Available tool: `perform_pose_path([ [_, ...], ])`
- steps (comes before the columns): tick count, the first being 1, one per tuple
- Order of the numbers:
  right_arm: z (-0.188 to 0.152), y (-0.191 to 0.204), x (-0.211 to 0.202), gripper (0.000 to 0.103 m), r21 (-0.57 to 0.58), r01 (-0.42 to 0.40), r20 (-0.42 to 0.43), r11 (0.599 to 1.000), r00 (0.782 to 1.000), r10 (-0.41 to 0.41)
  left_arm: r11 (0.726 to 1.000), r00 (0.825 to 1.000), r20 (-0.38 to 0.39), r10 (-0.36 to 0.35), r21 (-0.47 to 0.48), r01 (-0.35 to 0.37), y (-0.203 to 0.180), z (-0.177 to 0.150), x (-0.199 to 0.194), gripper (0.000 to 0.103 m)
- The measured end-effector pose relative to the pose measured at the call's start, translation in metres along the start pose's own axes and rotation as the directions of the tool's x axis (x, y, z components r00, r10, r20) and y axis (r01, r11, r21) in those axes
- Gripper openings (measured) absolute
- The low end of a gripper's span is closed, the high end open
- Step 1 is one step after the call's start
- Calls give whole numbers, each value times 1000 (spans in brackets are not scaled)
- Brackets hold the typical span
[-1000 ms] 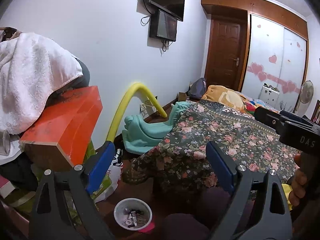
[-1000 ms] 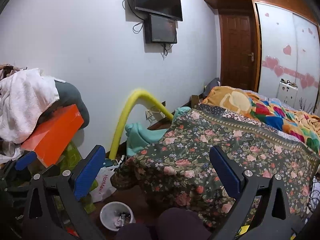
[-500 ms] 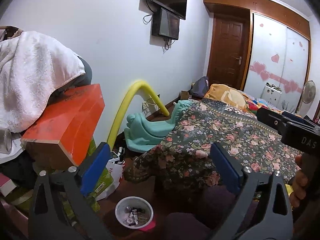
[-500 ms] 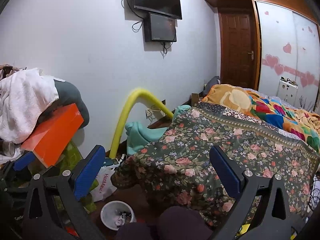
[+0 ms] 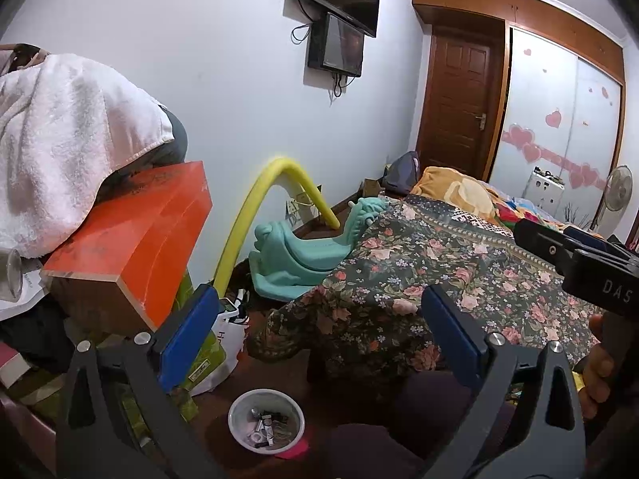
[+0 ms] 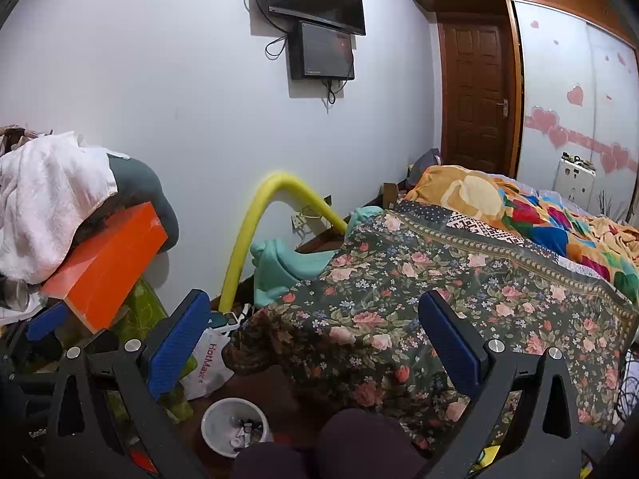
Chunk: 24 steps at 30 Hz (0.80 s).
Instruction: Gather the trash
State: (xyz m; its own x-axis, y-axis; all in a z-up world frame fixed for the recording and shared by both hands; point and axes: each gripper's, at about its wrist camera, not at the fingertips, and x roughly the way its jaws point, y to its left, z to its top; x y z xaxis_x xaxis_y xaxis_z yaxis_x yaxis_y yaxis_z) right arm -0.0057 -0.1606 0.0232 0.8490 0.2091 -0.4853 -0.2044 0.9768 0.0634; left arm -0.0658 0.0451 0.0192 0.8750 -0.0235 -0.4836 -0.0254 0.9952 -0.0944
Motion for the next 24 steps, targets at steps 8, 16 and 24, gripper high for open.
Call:
perform_pose_path([
  [8,1,0,1,103,-4,-4,-2,1000,1000,4,1000,1000,0,-2,-1,2,0,0,0,102],
  [16,2,-1,1,103,-7,-3,-3,1000,1000,3,1000,1000,3,-9,8,9,-2,1,-1,102],
  [24,1,0,0,103,-11,-4,-6,1000,1000,4,1000,1000,0,-13,11,13,-5,1,-3,102],
])
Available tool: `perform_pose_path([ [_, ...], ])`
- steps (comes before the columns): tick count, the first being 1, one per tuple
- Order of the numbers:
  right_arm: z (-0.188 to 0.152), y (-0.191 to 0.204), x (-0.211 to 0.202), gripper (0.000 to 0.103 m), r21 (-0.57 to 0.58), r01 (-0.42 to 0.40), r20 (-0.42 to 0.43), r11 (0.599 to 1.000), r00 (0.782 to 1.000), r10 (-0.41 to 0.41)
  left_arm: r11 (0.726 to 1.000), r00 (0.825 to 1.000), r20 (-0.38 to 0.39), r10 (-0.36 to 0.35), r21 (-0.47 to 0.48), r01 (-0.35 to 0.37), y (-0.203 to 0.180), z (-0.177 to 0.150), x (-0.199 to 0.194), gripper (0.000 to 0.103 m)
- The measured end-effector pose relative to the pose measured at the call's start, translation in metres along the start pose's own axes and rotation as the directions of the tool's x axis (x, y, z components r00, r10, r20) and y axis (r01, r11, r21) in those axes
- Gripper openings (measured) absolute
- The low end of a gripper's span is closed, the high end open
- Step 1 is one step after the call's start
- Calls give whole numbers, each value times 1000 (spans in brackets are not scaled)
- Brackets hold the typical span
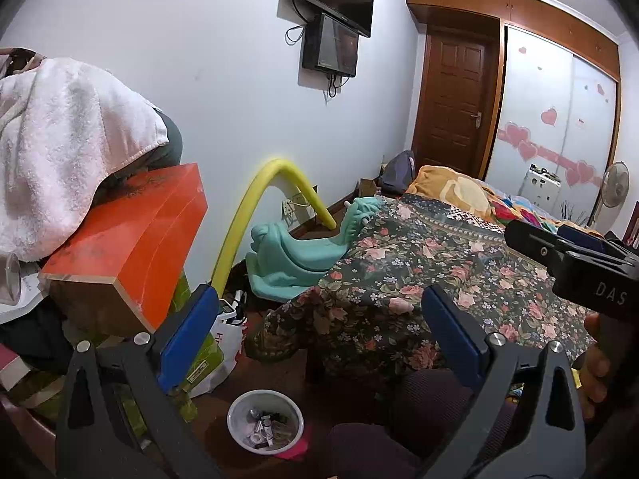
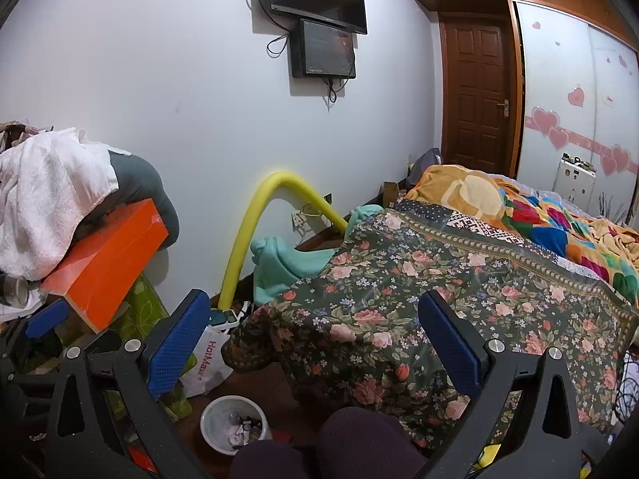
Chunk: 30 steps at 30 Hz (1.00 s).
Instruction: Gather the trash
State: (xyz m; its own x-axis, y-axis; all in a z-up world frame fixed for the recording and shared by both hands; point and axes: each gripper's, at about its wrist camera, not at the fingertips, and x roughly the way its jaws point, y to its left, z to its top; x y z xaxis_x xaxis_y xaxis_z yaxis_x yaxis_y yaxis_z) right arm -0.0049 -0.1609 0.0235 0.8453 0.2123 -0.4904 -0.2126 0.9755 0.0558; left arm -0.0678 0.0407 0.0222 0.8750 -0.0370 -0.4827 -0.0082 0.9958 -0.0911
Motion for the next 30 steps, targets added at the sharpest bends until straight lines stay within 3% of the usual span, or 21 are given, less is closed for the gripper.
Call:
perform_pose_path([
  [30,0,-10,-1,103,-10,-12,-5,1000,1000,12,1000,1000,-2,-19,13,19,0,2,-3,102],
])
